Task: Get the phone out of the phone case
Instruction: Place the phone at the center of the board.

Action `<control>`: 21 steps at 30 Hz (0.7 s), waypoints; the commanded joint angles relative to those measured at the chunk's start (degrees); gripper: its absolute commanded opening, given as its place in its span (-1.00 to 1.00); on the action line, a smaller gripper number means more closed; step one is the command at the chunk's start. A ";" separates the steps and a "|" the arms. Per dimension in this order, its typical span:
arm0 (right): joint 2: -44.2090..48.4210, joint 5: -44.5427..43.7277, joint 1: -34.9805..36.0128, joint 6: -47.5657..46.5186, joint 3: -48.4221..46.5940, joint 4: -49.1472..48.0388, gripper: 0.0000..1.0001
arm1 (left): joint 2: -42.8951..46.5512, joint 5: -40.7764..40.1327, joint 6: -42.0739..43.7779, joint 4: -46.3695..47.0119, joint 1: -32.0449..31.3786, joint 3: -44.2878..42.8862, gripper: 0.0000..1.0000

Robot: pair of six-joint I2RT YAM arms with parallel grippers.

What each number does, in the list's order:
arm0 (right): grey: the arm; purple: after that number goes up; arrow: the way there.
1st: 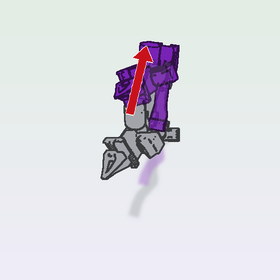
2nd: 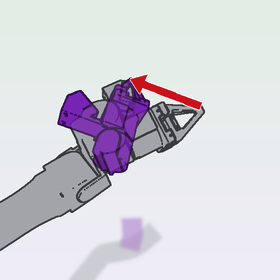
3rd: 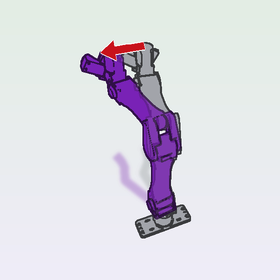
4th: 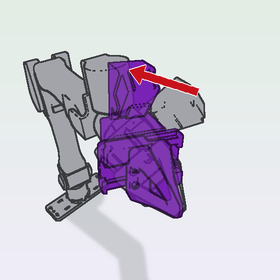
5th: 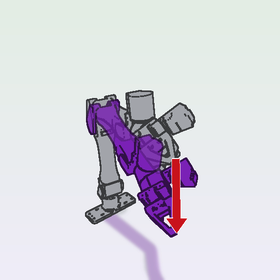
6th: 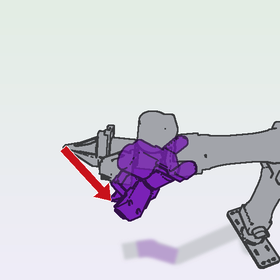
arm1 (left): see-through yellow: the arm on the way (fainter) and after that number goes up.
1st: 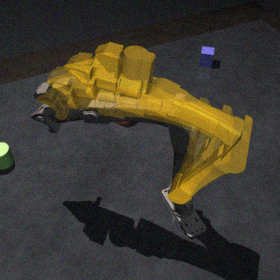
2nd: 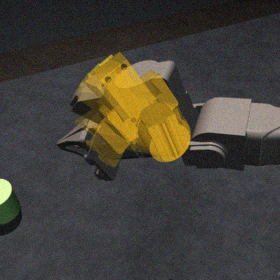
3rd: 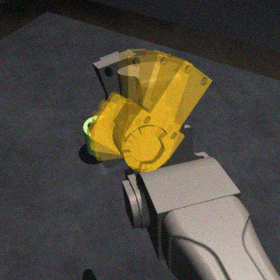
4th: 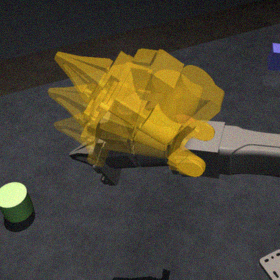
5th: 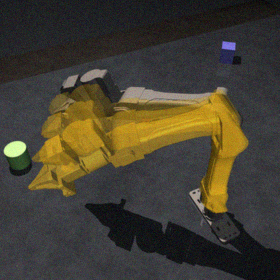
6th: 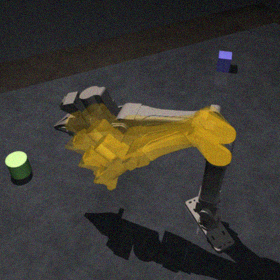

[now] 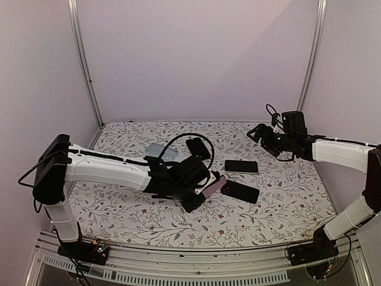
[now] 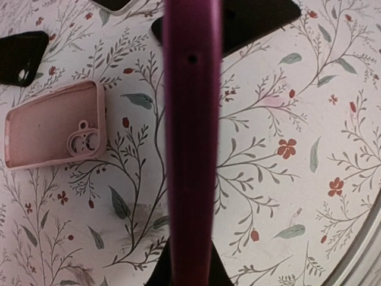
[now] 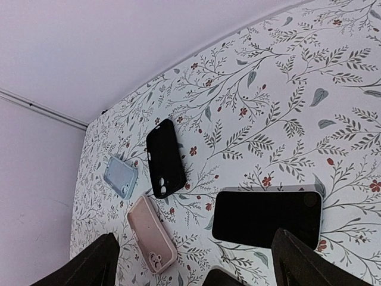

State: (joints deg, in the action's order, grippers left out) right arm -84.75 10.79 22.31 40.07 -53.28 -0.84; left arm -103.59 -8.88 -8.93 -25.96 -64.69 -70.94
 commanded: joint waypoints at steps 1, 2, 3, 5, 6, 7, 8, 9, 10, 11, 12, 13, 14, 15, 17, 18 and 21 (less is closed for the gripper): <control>4.85 -0.78 -2.55 -0.32 2.71 0.70 0.83 | -5.82 -11.58 7.91 1.77 -5.54 -6.04 -1.00; 5.69 -0.69 -3.09 -0.34 3.00 0.75 0.83 | -7.33 -12.98 8.70 1.72 -6.42 -7.14 -1.00; 6.14 -0.74 -3.48 -0.42 3.27 0.75 0.83 | -8.73 -14.52 10.35 1.67 -7.27 -8.32 -1.00; 6.88 -0.68 -3.97 -0.35 3.44 0.75 0.84 | -11.25 -18.12 12.79 1.41 -8.88 -10.62 -1.00; 7.15 -0.68 -4.08 -0.35 3.44 0.75 0.84 | -12.40 -20.03 14.08 1.47 -9.65 -11.83 -1.00; 7.22 -0.68 -4.18 -0.35 3.40 0.75 0.84 | -13.67 -22.03 15.94 1.52 -10.34 -13.00 -1.00; 7.29 -0.60 -4.13 -0.28 3.36 0.75 0.84 | -14.99 -24.91 17.14 1.66 -11.07 -14.13 -1.00; 7.24 -0.59 -4.15 -0.27 3.36 0.75 0.84 | -16.32 -27.90 18.76 1.84 -11.68 -15.34 -1.00; 7.23 -0.59 -4.18 -0.18 3.46 0.75 0.84 | -17.76 -30.45 20.55 2.21 -12.36 -16.31 -1.00; 7.17 -0.59 -4.18 -0.17 3.45 0.68 0.84 | -19.03 -32.89 22.19 2.65 -13.16 -17.57 -1.00; 7.22 -0.49 -4.19 -0.11 3.51 0.59 0.84 | -20.24 -34.79 23.67 3.23 -13.73 -18.17 -1.00; 7.14 -0.42 -4.14 -0.09 3.53 0.50 0.84 | -21.05 -36.08 24.87 3.78 -14.21 -18.48 -1.00; 7.07 -0.42 -4.13 -0.09 3.53 0.49 0.84 | -21.46 -36.76 25.81 4.55 -14.73 -18.53 -1.00; 7.06 -0.38 -4.12 -0.15 3.53 0.49 0.84 | -21.68 -37.11 26.45 5.42 -15.09 -18.43 -1.00; 7.01 -0.19 -4.13 -0.13 3.53 0.53 0.84 | -21.51 -37.25 27.99 7.09 -15.95 -18.01 -0.99; 7.04 -0.17 -4.15 -0.17 3.57 0.57 0.84 | -21.48 -37.26 28.70 7.83 -16.38 -17.71 -0.95; 7.05 0.01 -4.21 0.00 3.91 0.49 0.84 | -21.90 -37.36 29.94 8.21 -16.99 -17.28 -0.88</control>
State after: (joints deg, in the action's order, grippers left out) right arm -78.56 10.63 18.33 40.03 -50.22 -0.36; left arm -126.04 -42.30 17.47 -22.52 -80.29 -87.70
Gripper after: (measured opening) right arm 0.921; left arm 0.066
